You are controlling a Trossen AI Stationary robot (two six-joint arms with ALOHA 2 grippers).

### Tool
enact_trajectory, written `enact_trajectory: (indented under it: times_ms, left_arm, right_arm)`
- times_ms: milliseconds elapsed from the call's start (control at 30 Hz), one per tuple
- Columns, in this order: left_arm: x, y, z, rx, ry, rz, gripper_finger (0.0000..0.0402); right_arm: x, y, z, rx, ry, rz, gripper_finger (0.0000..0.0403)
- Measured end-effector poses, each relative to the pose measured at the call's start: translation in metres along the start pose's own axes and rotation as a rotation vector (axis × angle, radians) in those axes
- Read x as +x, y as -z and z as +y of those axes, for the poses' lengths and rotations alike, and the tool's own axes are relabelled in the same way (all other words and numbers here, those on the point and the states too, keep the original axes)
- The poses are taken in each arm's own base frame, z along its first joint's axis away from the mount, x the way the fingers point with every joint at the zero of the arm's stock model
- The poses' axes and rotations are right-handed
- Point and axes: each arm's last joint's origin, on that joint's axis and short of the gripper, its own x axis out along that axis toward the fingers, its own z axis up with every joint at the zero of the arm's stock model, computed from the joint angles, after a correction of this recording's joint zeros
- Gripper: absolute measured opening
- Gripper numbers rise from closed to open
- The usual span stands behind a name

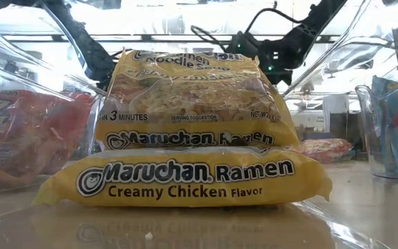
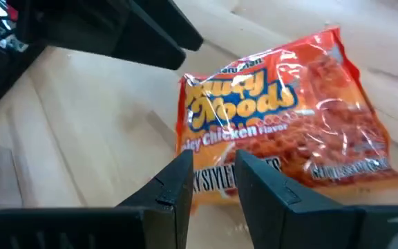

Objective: Sort Maruchan noodles
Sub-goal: Put the orange noodle pack into the left transparent bin

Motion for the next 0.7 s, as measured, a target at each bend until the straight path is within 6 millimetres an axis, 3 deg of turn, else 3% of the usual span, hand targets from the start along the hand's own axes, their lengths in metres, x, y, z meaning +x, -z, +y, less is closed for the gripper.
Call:
enact_trajectory:
  times_ms: [300, 700]
  left_arm:
    - [-0.001, -0.003, 0.003, -0.005, -0.008, -0.01, 0.0233]
    - [0.004, -0.001, 0.009, 0.024, -0.025, 0.009, 0.0233]
  right_arm:
    - [0.034, 0.023, -0.018, 0.021, 0.051, 0.081, 0.0098]
    - [0.035, 0.021, -0.022, 0.017, 0.06, 0.078, 0.0098]
